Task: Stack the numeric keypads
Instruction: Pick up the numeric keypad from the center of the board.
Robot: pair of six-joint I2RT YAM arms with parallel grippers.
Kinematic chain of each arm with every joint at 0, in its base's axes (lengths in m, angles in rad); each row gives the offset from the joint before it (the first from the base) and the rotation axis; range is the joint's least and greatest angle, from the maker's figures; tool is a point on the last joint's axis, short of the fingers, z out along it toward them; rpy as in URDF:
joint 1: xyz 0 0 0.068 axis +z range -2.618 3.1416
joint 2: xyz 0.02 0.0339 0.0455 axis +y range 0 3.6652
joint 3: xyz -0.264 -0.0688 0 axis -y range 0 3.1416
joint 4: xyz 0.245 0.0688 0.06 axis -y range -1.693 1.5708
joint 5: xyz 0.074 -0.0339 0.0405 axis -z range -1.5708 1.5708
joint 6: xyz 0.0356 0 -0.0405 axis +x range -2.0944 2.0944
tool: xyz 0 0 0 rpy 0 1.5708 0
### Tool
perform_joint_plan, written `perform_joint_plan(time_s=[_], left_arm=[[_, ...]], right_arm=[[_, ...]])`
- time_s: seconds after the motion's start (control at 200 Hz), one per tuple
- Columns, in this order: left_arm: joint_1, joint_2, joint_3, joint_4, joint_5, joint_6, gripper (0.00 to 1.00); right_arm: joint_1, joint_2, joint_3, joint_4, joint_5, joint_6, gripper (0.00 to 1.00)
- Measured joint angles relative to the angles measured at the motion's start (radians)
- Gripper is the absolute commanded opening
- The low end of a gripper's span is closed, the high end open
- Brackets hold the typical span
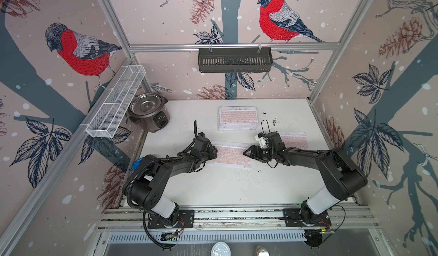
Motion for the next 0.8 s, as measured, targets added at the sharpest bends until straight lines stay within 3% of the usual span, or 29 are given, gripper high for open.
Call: perform_joint_plan(time_s=[0.35, 0.801], left_arm=[[-0.004, -0.005, -0.039, 0.072, -0.003, -0.014, 0.58], [-0.004, -0.035, -0.060, 0.074, -0.013, -0.028, 0.58]], right_arm=[[-0.019, -0.062, -0.090, 0.099, -0.090, 0.124, 0.75], [-0.021, -0.076, -0.116, 0.161, -0.106, 0.151, 0.75]])
